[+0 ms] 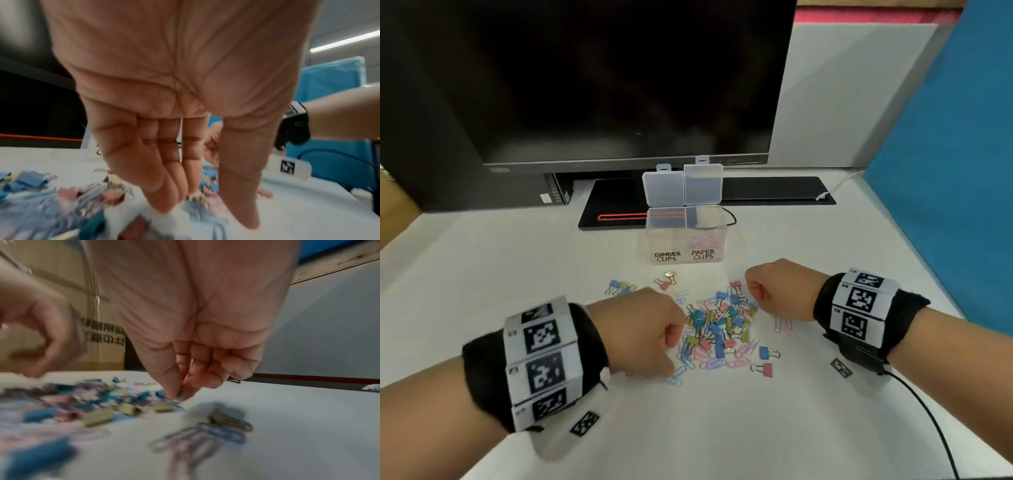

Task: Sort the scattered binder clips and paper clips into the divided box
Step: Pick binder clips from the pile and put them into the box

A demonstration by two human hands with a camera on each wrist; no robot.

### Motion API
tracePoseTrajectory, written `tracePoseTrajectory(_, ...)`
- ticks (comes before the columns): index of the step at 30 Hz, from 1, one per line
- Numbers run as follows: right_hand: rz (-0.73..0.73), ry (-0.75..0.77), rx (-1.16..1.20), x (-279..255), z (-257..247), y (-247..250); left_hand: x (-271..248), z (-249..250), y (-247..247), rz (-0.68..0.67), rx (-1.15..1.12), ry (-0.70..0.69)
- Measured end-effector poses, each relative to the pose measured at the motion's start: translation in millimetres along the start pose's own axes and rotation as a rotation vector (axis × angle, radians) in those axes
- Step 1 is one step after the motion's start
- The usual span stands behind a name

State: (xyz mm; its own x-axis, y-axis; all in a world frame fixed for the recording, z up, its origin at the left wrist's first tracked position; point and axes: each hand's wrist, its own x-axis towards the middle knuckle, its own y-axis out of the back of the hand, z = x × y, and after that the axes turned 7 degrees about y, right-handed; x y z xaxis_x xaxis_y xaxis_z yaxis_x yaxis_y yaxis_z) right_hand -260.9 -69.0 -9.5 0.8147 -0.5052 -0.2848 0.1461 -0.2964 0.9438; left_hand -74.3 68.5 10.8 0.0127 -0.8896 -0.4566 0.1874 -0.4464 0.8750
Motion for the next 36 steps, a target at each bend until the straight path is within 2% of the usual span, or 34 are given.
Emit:
tracePoseTrajectory(3,0.049,0.081,0.132,-19.9,-18.1,-0.8,-4.2,0.1,-15.1,-0.006,0.085,0.005)
tracePoseTrajectory(6,-0.011,0.174,0.240,-35.9,-44.3,-8.2,-0.7,0.0,-22.0,0.045,0.127,0.013)
tracePoseTrajectory(9,-0.006,0.237,0.178,-33.8,-62.6,-18.0,4.2,3.6,-26.7,0.076,0.122,0.000)
tracePoseTrajectory(16,0.017,0.197,0.038,-12.4,-80.9,-28.6,11.8,2.2,-28.7,0.086,-0.074,-0.019)
tracePoseTrajectory(23,0.042,0.116,0.100,-5.1,-79.6,-30.2,19.6,2.3,-29.7,0.115,-0.172,-0.029)
tracePoseTrajectory(26,0.039,0.082,0.070,-0.6,-80.7,-32.2,19.5,5.4,-28.5,0.118,-0.143,-0.041)
tracePoseTrajectory(31,0.031,0.081,-0.029,2.1,-81.2,-37.2,15.9,10.2,-29.8,0.082,0.057,-0.062)
tracePoseTrajectory(36,0.008,0.081,-0.022,-0.1,-77.4,-35.4,16.3,10.3,-37.9,0.142,0.058,-0.065)
